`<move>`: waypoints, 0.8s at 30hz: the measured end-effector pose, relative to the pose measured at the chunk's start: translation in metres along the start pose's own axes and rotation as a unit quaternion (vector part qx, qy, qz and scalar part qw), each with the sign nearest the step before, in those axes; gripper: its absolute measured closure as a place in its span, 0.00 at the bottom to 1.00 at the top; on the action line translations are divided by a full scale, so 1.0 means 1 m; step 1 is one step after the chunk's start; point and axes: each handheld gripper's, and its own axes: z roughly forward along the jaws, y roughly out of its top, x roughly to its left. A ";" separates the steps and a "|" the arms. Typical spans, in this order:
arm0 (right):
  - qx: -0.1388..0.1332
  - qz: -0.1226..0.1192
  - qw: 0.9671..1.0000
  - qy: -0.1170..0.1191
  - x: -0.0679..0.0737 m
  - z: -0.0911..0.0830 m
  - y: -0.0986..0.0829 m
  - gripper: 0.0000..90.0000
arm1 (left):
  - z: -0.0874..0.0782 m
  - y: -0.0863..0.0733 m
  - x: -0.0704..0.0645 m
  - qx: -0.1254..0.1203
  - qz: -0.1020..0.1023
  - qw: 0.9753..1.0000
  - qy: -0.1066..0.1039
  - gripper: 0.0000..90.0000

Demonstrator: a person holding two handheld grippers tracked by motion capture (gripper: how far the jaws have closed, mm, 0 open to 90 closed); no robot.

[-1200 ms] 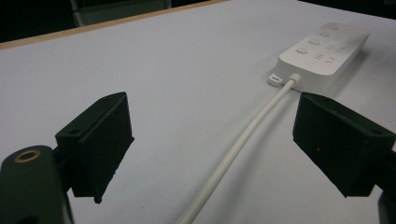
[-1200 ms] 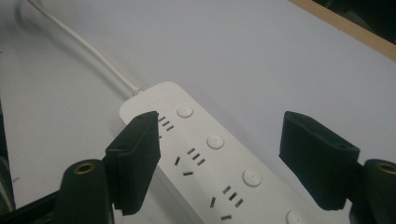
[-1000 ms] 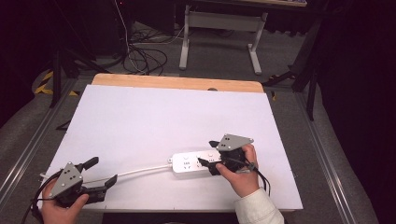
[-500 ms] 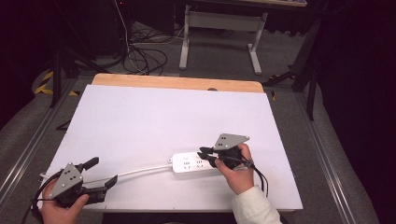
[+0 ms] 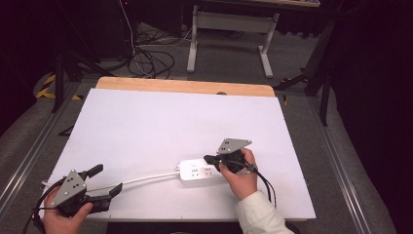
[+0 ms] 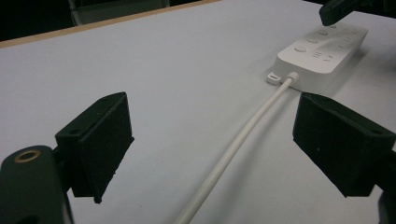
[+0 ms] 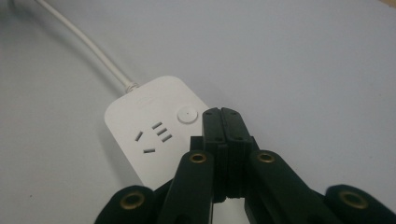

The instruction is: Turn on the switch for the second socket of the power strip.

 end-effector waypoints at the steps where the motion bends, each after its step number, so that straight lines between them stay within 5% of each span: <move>1: 0.003 0.003 1.000 -0.002 -0.001 0.001 0.000 1.00 | 0.000 0.000 0.000 0.000 0.000 1.000 0.000 0.14; 24: 0.039 0.003 0.999 -0.013 -0.002 0.013 -0.004 1.00 | -0.001 0.000 0.000 0.003 0.000 1.000 0.002 0.15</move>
